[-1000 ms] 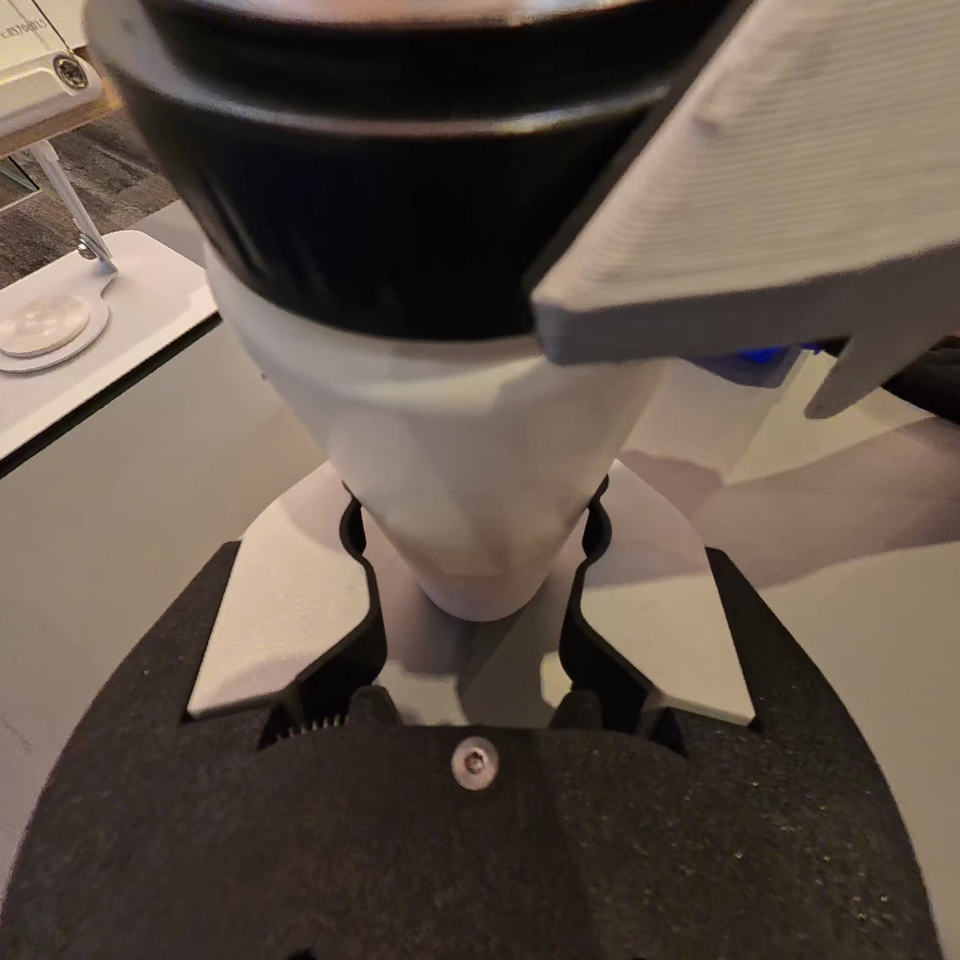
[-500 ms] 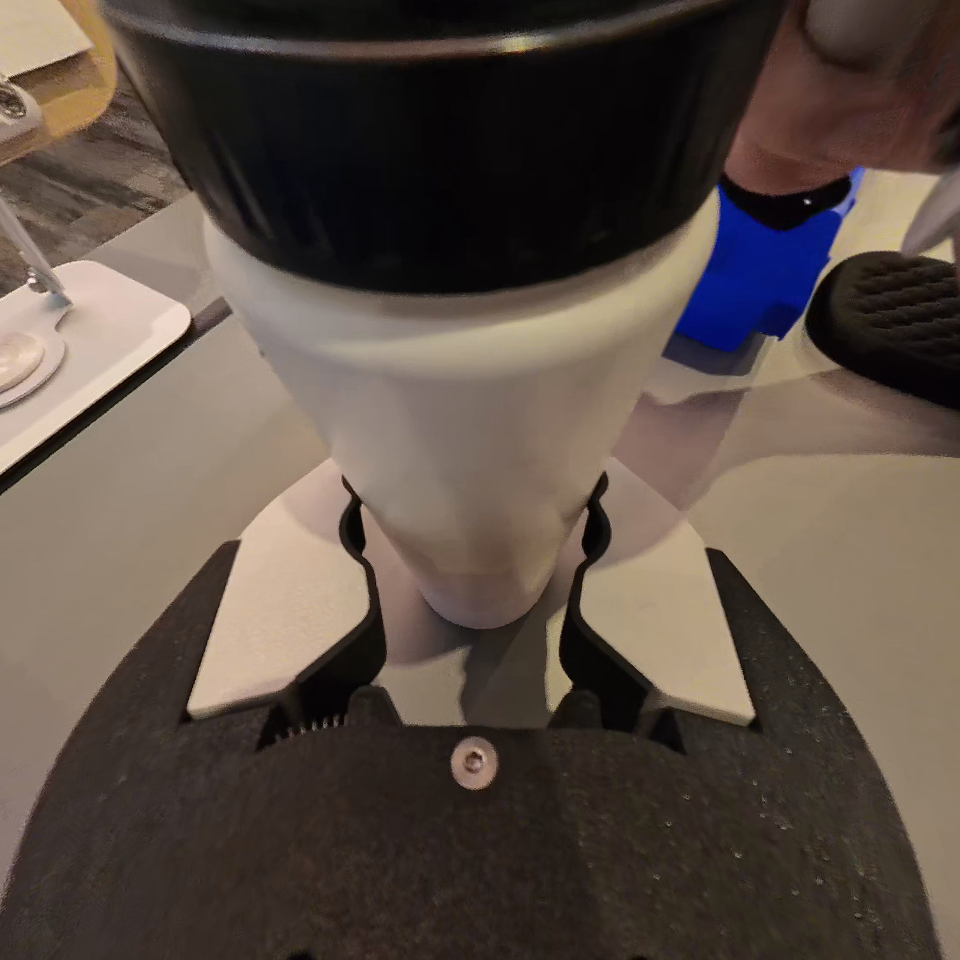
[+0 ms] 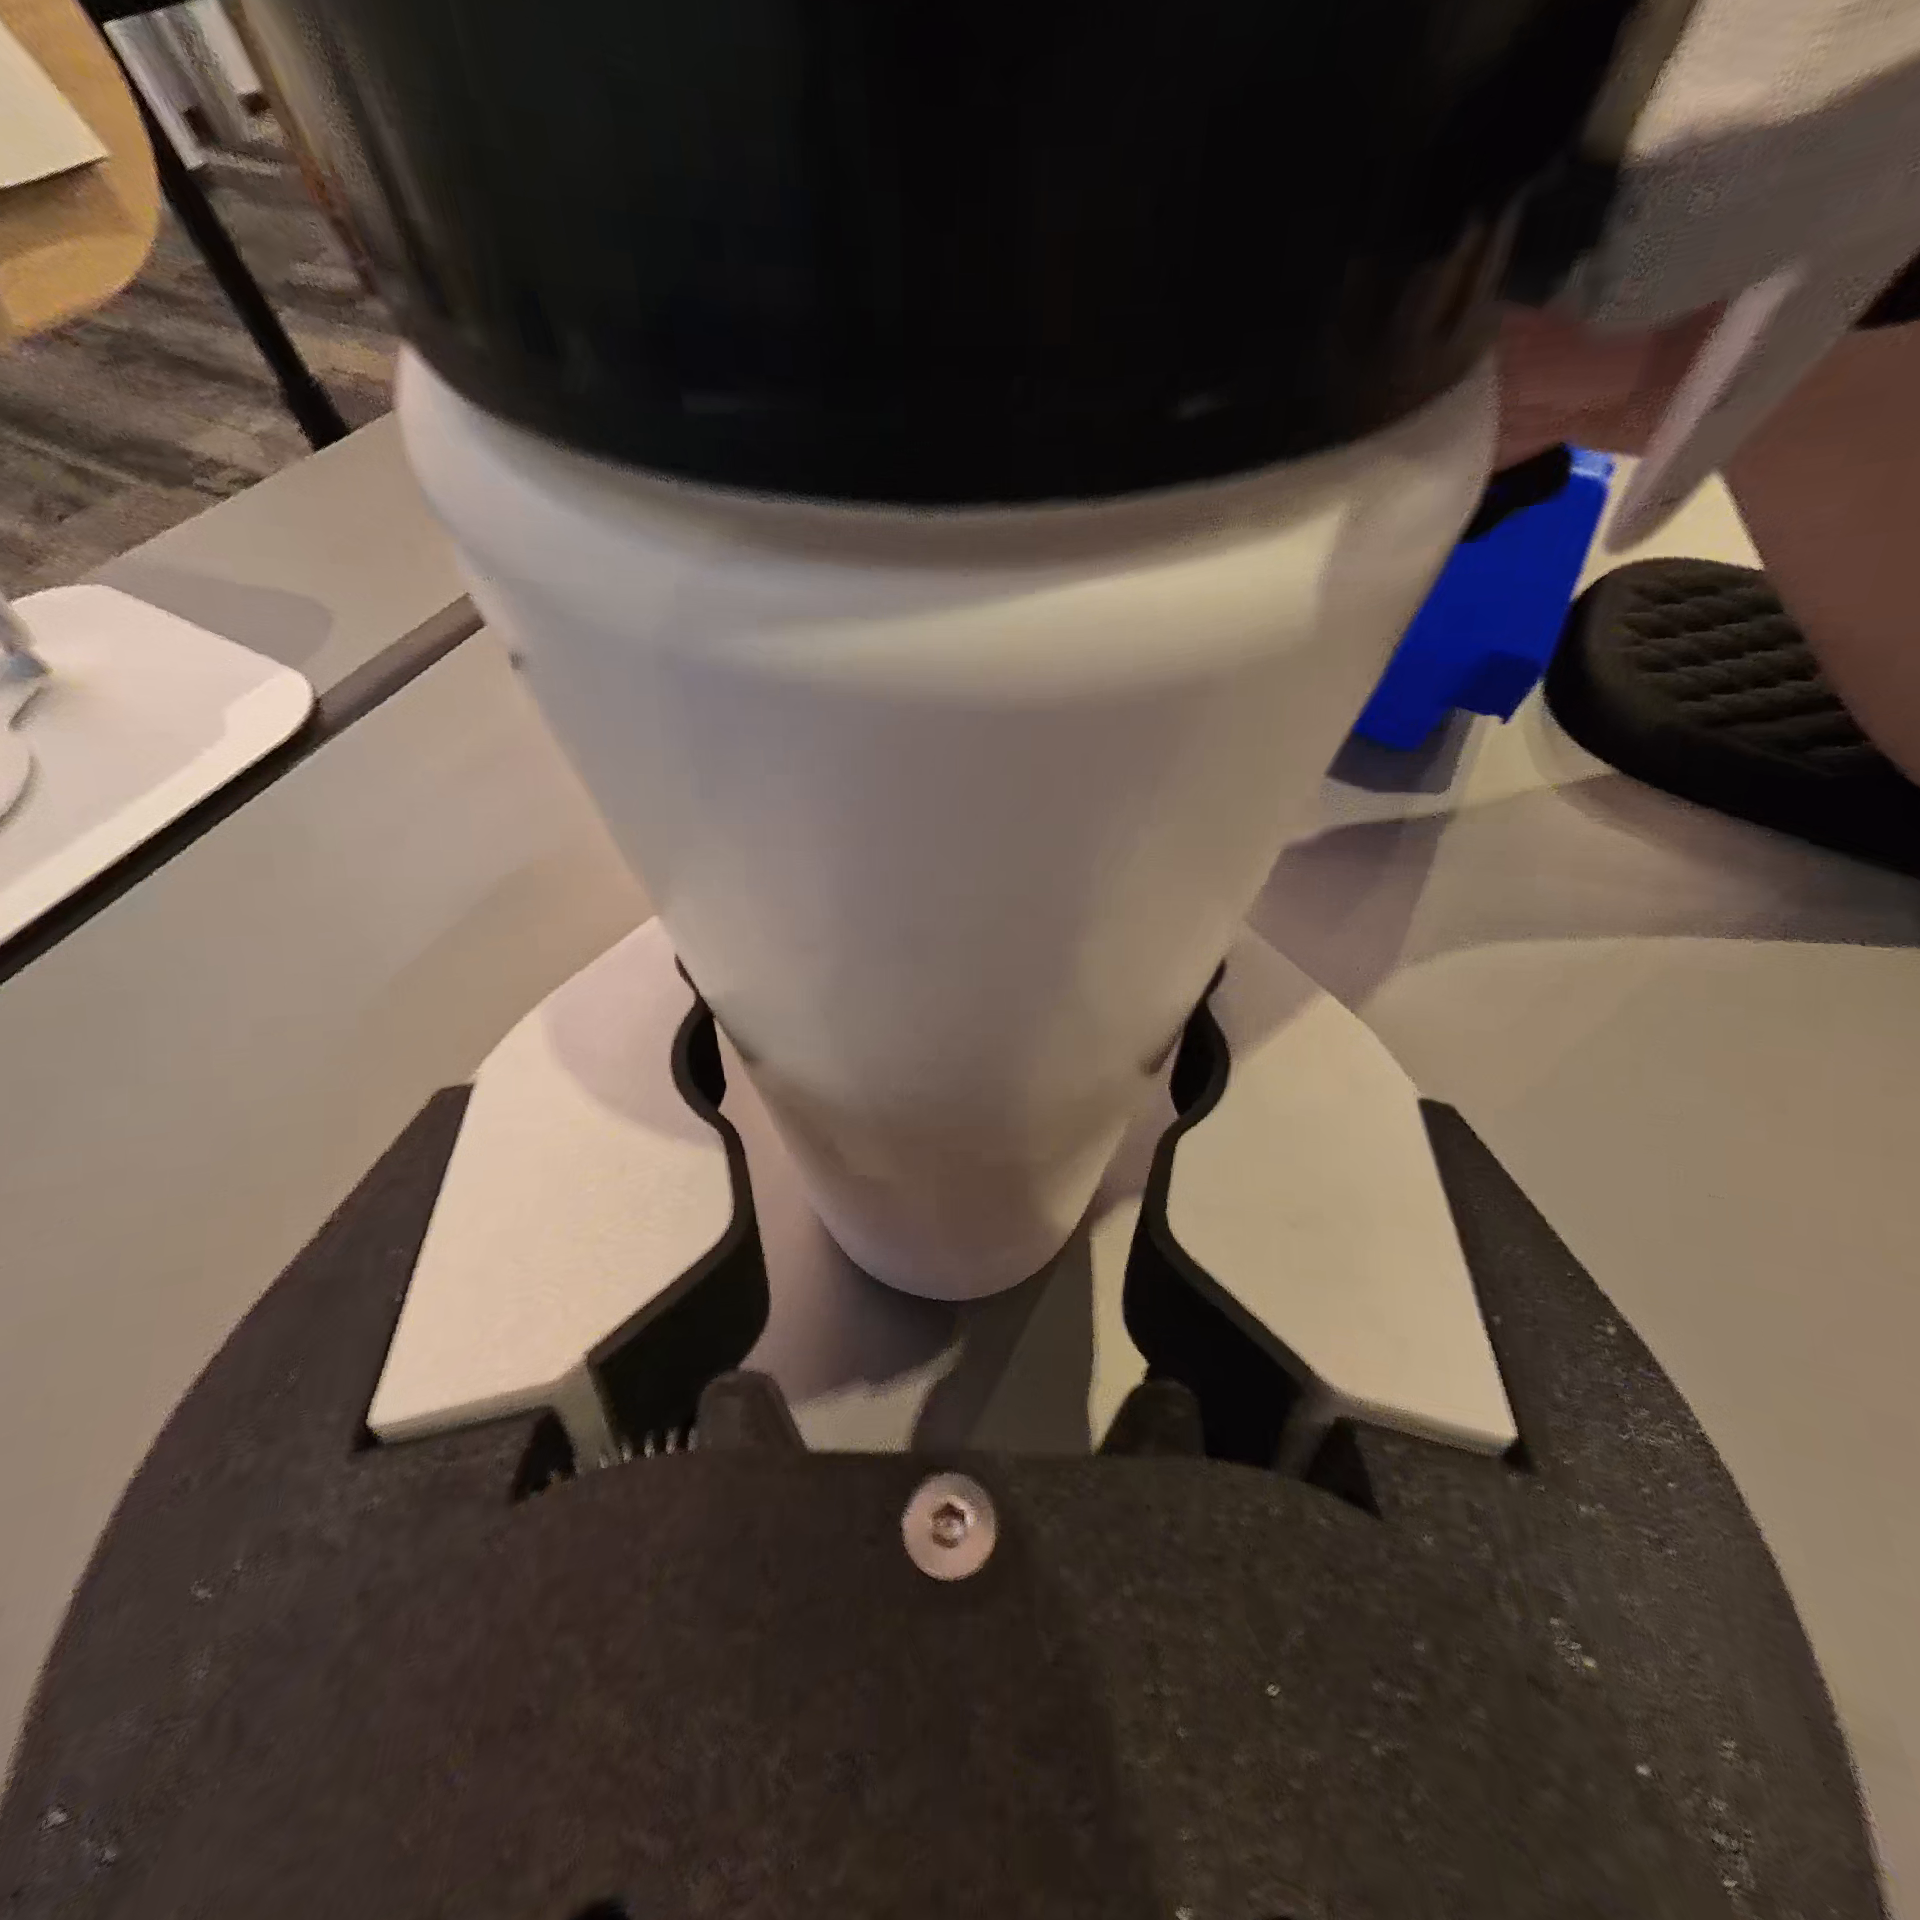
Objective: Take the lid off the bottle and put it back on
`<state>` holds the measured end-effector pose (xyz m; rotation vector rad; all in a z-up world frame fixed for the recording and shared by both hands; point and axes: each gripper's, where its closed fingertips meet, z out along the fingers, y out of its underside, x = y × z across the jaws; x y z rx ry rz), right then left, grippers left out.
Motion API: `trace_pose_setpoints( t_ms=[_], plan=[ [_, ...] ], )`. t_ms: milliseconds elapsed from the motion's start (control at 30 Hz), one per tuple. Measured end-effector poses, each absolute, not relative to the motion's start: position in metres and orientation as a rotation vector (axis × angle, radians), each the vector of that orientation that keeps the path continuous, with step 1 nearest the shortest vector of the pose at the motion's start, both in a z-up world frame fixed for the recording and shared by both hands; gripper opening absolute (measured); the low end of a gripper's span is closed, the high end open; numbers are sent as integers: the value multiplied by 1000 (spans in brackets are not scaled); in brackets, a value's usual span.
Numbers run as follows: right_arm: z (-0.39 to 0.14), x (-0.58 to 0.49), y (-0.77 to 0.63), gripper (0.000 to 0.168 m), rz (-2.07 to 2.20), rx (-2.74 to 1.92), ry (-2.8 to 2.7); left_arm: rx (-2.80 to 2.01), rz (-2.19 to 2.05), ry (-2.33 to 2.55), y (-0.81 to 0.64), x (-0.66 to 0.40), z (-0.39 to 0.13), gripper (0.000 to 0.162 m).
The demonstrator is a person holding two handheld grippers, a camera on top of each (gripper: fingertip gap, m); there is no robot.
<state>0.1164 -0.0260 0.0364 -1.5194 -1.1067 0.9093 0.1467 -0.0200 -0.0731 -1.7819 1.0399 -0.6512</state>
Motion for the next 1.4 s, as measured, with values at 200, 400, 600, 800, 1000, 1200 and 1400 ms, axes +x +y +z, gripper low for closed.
trace_pose_setpoints(
  t_ms=[200,400,600,800,1000,1200,1400],
  plan=[
    [36,116,-11,72,723,-1626,-860,-1877,-523,910,-6,140,-75,85],
    [37,114,-12,72,714,-1603,-882,-1880,-521,918,-5,139,-75,85],
    [44,117,-29,77,977,-1477,-1099,-1818,-620,1033,-17,142,-74,86],
    [33,116,-36,76,885,-1448,-1241,-1770,-672,1133,-30,153,-74,86],
    [33,111,-26,75,817,-1539,-1105,-1823,-644,1077,-26,148,-75,85],
    [35,107,-17,74,630,-1600,-874,-1923,-601,981,-17,143,-74,83],
    [36,106,-21,73,660,-1554,-974,-1902,-600,1001,-17,141,-74,83]
  ],
)
